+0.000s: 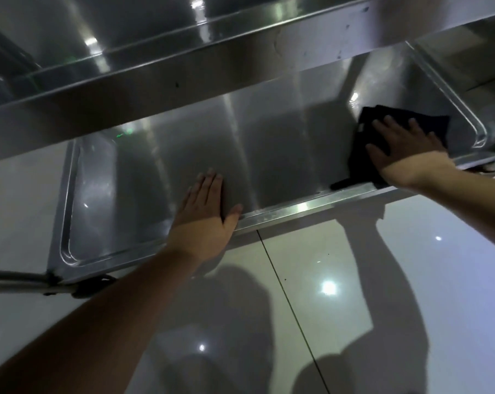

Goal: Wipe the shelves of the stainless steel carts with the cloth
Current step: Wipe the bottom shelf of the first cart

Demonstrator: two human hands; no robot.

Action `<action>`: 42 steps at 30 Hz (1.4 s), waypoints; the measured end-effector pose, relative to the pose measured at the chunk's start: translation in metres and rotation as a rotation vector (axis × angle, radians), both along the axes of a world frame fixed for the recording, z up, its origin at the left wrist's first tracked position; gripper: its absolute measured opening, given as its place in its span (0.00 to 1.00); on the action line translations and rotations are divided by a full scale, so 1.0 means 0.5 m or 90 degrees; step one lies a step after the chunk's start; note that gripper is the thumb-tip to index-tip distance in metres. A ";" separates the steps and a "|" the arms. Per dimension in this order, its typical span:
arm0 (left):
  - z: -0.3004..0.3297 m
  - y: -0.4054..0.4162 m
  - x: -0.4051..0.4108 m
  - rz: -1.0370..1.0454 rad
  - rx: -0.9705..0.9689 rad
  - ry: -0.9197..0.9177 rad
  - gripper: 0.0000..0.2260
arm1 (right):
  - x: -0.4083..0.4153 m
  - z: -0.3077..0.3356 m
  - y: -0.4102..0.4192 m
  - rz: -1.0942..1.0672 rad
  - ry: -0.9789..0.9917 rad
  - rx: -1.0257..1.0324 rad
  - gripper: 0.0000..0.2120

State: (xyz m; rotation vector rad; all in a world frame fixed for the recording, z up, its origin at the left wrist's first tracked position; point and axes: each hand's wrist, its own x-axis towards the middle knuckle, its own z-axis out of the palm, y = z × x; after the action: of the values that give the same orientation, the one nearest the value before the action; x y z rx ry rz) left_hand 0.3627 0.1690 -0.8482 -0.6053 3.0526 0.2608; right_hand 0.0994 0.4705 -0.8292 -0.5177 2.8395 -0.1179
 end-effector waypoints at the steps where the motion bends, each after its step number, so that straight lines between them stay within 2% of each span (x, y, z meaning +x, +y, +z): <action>1: -0.002 0.005 -0.001 0.010 -0.008 0.011 0.36 | 0.020 0.001 -0.028 0.049 0.007 -0.005 0.31; 7: -0.001 0.022 -0.003 0.083 -0.049 -0.041 0.33 | 0.167 -0.007 -0.252 0.423 -0.009 -0.035 0.33; 9: 0.002 0.024 -0.007 0.094 -0.040 -0.055 0.33 | 0.190 -0.012 -0.304 0.493 -0.014 -0.043 0.32; 11: 0.004 0.022 -0.009 0.094 -0.037 -0.066 0.35 | 0.187 -0.013 -0.321 0.505 -0.014 -0.047 0.32; 13: 0.006 0.020 -0.009 0.088 -0.034 -0.070 0.35 | 0.166 -0.015 -0.311 0.466 0.000 -0.053 0.34; 16: 0.006 0.018 -0.003 0.082 -0.029 -0.061 0.33 | 0.088 -0.012 -0.266 0.330 0.007 -0.067 0.35; 22: 0.001 0.019 -0.005 0.079 -0.028 -0.052 0.34 | -0.127 -0.001 -0.035 -0.090 0.036 -0.092 0.37; 25: 0.001 0.021 -0.003 0.070 -0.025 -0.043 0.34 | -0.147 -0.005 -0.011 -0.172 0.036 -0.097 0.37; 27: 0.000 0.017 -0.001 0.066 -0.022 -0.040 0.35 | -0.133 -0.009 -0.045 -0.173 0.037 -0.106 0.35; 30: -0.003 0.011 -0.001 0.063 -0.009 -0.044 0.36 | -0.093 -0.007 -0.142 -0.040 0.031 -0.096 0.34; 37: -0.002 0.012 0.000 0.064 -0.010 -0.036 0.39 | 0.119 -0.014 -0.447 0.415 0.003 -0.086 0.31; 39: -0.003 0.010 0.002 0.065 -0.012 -0.042 0.38 | 0.134 -0.018 -0.463 0.464 -0.021 -0.092 0.31; 42: -0.002 0.011 0.005 0.065 -0.002 -0.027 0.38 | 0.097 -0.017 -0.435 0.422 -0.014 -0.095 0.31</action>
State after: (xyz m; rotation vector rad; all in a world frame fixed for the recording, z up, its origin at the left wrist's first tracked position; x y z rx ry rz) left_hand 0.3650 0.1747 -0.8494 -0.7581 2.9867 0.2414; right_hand 0.1480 0.2531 -0.8379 -1.4345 2.4908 -0.2054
